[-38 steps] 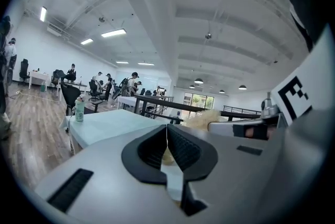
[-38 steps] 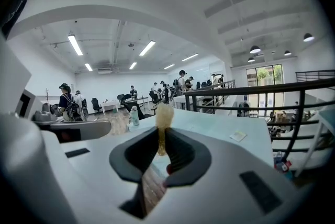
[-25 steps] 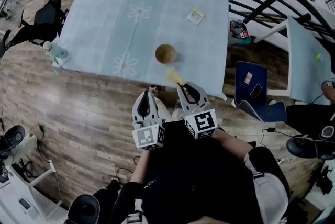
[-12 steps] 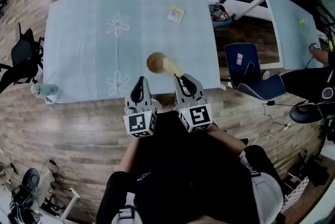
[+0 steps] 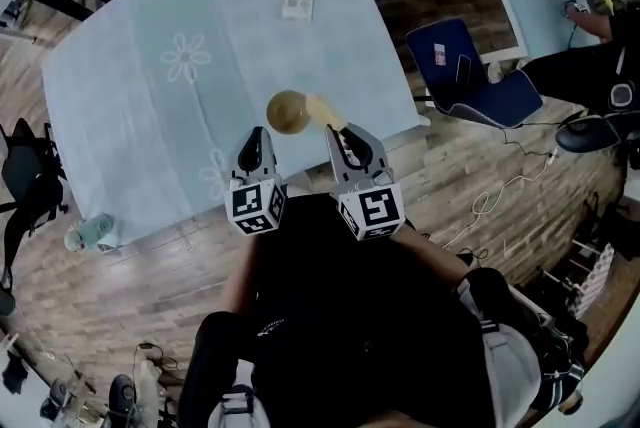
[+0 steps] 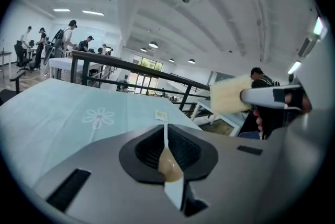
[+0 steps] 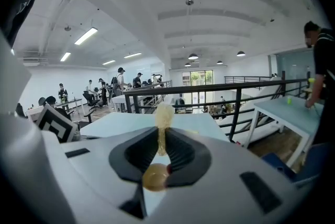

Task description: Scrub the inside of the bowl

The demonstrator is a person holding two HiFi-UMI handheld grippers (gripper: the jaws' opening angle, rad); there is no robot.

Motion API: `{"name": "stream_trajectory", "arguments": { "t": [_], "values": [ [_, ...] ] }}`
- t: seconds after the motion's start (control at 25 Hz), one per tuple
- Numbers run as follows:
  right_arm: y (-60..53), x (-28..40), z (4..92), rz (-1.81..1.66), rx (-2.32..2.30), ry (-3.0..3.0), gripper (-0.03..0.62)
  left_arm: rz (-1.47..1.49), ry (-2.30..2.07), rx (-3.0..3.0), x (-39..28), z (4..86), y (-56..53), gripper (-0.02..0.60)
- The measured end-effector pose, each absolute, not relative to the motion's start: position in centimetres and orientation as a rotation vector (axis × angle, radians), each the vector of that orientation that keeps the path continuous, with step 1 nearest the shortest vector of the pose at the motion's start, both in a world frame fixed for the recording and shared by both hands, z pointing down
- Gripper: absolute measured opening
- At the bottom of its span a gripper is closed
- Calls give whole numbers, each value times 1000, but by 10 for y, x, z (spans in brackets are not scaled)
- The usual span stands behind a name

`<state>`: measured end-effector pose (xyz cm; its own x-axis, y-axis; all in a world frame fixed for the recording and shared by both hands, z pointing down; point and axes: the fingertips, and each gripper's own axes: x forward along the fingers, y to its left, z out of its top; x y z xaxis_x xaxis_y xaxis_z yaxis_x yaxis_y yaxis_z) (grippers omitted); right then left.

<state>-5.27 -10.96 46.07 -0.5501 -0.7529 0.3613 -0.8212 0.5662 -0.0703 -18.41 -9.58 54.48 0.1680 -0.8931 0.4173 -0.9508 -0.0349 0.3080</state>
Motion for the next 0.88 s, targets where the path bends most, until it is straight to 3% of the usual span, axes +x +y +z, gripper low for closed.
{"name": "stream_trajectory", "arguments": {
  "t": [0.28,0.4,0.88],
  "values": [
    [-115,-30,468,354,1454,-2378,44,276,-1575,1896,-179,610,-117,22],
    [-115,-23,468,353,1499,-2339,44,326,-1531,1876,-178,629,-122,107],
    [-113,-7,469,351,1585,-2265,44,400,-1385,1648,-175,705,-124,107]
  ]
}}
